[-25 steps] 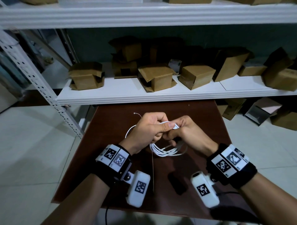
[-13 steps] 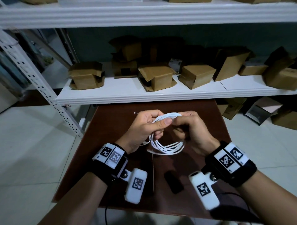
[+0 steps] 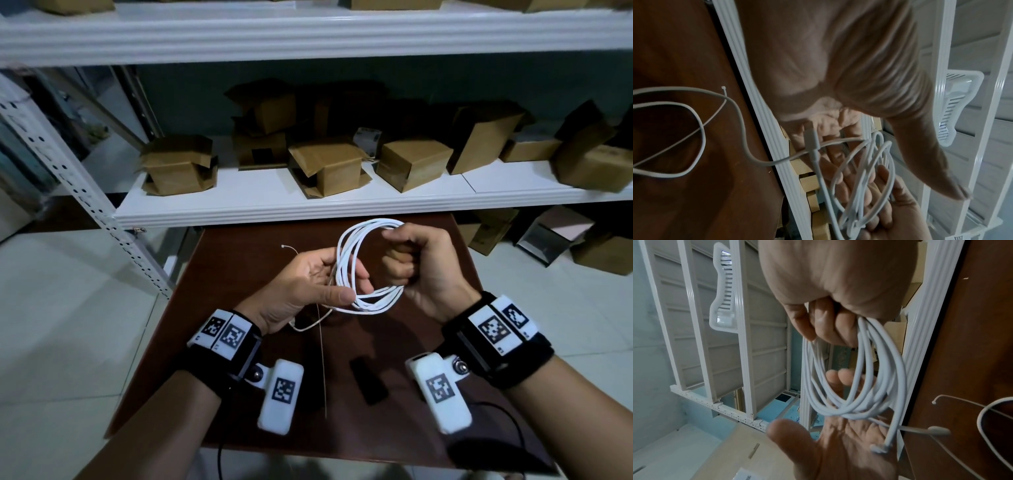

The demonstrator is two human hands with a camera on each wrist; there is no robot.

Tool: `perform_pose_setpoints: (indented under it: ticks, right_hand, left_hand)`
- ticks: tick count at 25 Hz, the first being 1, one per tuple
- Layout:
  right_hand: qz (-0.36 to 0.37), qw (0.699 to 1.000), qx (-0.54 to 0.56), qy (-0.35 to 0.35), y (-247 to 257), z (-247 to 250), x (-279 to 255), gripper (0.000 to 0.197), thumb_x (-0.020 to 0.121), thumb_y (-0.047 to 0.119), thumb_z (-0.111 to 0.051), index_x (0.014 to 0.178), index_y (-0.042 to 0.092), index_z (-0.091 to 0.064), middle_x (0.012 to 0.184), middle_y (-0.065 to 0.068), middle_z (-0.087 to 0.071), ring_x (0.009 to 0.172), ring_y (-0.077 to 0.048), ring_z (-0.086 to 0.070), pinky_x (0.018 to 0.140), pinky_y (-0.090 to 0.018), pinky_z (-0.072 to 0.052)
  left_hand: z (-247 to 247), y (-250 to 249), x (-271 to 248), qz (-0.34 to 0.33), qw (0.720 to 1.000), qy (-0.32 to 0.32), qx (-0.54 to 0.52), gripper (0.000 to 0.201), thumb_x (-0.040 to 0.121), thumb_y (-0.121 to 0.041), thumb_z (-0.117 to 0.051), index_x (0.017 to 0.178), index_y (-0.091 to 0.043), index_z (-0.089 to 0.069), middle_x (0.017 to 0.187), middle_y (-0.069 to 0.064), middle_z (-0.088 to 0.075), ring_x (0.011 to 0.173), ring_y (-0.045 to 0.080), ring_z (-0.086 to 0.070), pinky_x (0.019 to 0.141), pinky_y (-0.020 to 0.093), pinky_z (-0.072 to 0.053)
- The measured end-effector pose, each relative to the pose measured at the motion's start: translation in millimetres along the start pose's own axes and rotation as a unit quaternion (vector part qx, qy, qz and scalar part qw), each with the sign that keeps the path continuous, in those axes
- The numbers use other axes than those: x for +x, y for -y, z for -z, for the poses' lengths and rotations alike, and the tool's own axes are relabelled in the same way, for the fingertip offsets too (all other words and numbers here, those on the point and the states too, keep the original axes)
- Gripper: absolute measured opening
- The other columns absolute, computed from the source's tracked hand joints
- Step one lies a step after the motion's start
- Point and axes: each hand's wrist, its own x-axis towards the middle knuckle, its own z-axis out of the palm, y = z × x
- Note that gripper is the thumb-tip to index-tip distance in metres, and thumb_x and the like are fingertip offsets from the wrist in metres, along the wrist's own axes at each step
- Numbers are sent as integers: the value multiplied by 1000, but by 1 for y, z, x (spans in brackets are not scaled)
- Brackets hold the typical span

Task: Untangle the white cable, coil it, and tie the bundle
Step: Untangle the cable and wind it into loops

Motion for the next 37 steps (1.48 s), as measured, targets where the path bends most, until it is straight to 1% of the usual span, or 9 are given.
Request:
perform_pose_setpoints:
  ticks: [7, 13, 17, 21, 24, 26, 29, 32, 37]
  right_hand:
    - [3, 996, 89, 17, 13, 8, 4, 44, 89, 10, -46, 53, 24, -23, 44, 7, -16, 33, -6, -15, 38, -22, -7]
    - [11, 995, 96, 17, 12, 10, 4, 46, 92, 10, -44, 52, 24, -25, 43, 8, -17, 33, -6, -16, 36, -21, -9]
    - [16, 995, 96, 8, 10, 9, 4, 45, 92, 10, -44, 53, 24, -24, 44, 7, -16, 34, -6, -15, 35, -20, -11]
    - [21, 994, 107, -16, 6, 8, 7, 47, 92, 12, -47, 51, 25, -27, 44, 7, -17, 34, -7, -15, 35, -20, -11]
    - [24, 993, 111, -35, 2, 7, 9, 48, 92, 12, -46, 49, 25, -28, 45, 7, -16, 34, -7, -15, 37, -22, -9]
    - [25, 992, 117, -44, -4, 3, 9, 48, 92, 12, -47, 51, 25, -27, 46, 6, -16, 35, -8, -15, 39, -23, -8]
    - [30, 990, 115, -68, -13, -2, 12, 48, 92, 11, -50, 51, 25, -28, 48, 5, -16, 36, -9, -15, 42, -24, -7]
    - [23, 990, 111, -86, -23, -4, 14, 50, 93, 12, -51, 50, 25, -29, 49, 5, -17, 37, -9, -16, 42, -24, -7]
    - [10, 991, 102, -82, -35, -7, 14, 50, 94, 14, -51, 51, 25, -28, 50, 5, -16, 37, -9, -16, 42, -26, -6]
  left_hand:
    - [9, 8, 0, 10, 995, 87, -41, 77, 76, 16, -74, 145, 5, -43, 147, 24, -57, 131, 35, -59, 110, 47, -49]
    - [7, 7, 2, 31, 998, -4, -47, 50, 95, -2, -63, 142, 3, -45, 132, 28, -67, 106, 44, -75, 78, 32, -65]
    - [6, 8, 3, 32, 998, -46, 6, 44, 103, -17, -59, 141, 2, -48, 133, 24, -68, 80, 26, -80, 42, 15, -40]
    - [-4, 9, 8, 11, 997, -70, 33, 31, 110, -18, -49, 134, -1, -58, 132, 13, -73, 84, 22, -77, 50, 18, -35]
    - [-15, 19, 15, -35, 991, -127, -24, 31, 111, -10, -39, 131, 6, -56, 133, 17, -72, 117, 28, -70, 94, 34, -55]
    - [-24, 22, 19, -48, 978, -164, -118, 29, 110, -5, -33, 125, 9, -53, 126, 25, -73, 123, 36, -69, 111, 47, -48]
    - [-33, 24, 23, -45, 945, -224, -235, 25, 108, -3, -31, 104, 0, -55, 94, 21, -74, 97, 34, -75, 95, 43, -57]
    - [-40, 26, 28, -45, 919, -247, -303, 24, 108, -15, -35, 88, -13, -48, 72, 5, -48, 69, 20, -52, 79, 33, -43]
    - [-43, 27, 28, -39, 923, -259, -282, 39, 102, -44, -57, 111, -6, -56, 69, -4, -28, 61, 10, -28, 69, 29, -25]
